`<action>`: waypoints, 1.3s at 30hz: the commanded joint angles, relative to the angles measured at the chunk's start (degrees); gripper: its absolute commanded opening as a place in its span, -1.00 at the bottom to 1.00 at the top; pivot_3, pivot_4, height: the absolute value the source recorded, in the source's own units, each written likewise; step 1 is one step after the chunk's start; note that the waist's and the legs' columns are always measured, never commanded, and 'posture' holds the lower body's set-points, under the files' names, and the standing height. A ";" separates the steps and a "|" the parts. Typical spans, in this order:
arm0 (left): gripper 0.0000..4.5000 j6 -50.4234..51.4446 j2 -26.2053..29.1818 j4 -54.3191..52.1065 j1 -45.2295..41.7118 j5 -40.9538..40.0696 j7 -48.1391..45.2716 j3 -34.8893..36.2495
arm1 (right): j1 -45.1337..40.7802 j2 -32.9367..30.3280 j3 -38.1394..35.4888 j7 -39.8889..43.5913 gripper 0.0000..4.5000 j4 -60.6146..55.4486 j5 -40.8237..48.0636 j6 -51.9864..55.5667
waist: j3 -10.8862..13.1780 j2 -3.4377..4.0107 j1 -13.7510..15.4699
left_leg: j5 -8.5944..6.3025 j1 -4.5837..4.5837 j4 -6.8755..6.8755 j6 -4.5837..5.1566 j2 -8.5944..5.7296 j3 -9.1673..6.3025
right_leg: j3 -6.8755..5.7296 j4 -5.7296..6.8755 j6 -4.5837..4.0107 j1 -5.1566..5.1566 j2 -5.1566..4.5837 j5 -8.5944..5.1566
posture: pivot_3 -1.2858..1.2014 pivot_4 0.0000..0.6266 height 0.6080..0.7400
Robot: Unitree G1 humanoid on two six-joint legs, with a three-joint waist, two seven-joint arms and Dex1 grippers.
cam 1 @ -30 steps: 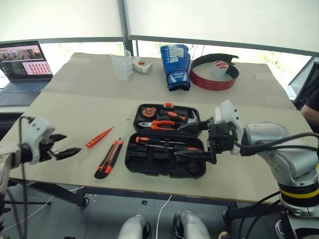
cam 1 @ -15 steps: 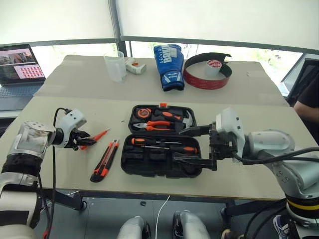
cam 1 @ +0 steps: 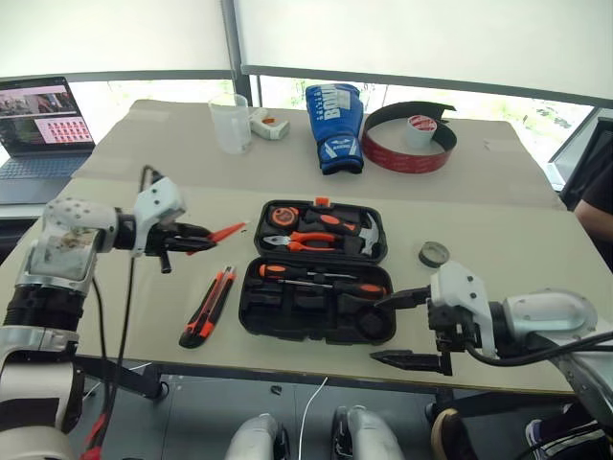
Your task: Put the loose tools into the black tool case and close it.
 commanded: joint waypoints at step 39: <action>0.76 2.15 -10.08 3.57 -7.89 6.51 -5.20 -9.22 | 0.47 4.56 -3.50 -12.05 1.00 -4.02 4.75 0.98 | 0.02 -0.05 0.11 | -0.07 -0.12 0.29 0.22 0.07 -0.21 | 0.04 0.07 0.09 0.04 0.11 0.07 | 0.03 -0.52 0.80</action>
